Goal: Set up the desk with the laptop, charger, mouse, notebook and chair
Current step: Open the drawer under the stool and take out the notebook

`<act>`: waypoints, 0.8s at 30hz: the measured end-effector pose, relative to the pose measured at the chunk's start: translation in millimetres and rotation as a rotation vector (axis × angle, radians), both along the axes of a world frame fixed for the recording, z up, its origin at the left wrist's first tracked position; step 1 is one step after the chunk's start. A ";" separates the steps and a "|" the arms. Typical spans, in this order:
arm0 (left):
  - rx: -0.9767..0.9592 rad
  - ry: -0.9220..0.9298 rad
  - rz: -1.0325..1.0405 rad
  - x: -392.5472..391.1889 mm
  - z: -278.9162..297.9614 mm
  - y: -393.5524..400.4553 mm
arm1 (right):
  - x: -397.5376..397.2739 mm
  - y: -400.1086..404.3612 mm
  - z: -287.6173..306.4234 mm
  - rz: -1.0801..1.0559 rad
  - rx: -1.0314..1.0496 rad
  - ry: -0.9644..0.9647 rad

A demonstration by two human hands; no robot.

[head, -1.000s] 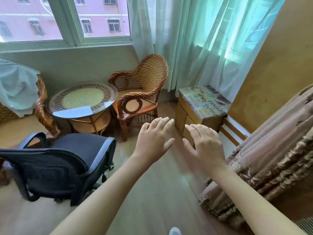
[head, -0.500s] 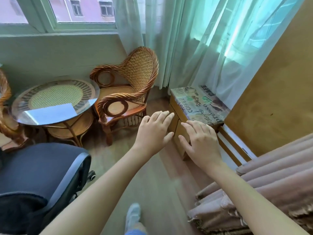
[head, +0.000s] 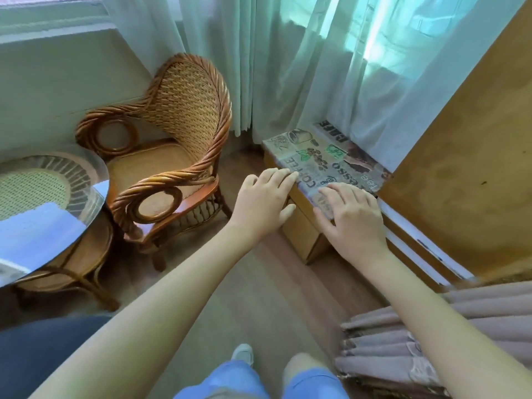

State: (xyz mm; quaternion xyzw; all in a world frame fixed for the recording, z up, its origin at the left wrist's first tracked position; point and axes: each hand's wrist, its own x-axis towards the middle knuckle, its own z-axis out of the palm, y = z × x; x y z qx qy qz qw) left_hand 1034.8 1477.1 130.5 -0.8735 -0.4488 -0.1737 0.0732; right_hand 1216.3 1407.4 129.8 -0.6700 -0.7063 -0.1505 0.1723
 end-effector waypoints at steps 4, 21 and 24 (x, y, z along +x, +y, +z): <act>-0.055 -0.001 -0.015 9.4 -19.8 50.4 | 10.3 40.0 -15.6 -0.072 -0.027 0.064; -0.485 0.057 0.102 91.0 -220.4 264.4 | 60.6 248.4 -187.5 -0.114 -0.335 0.084; -0.537 0.076 0.077 98.7 -256.8 287.9 | 57.3 270.2 -218.4 -0.153 -0.390 0.108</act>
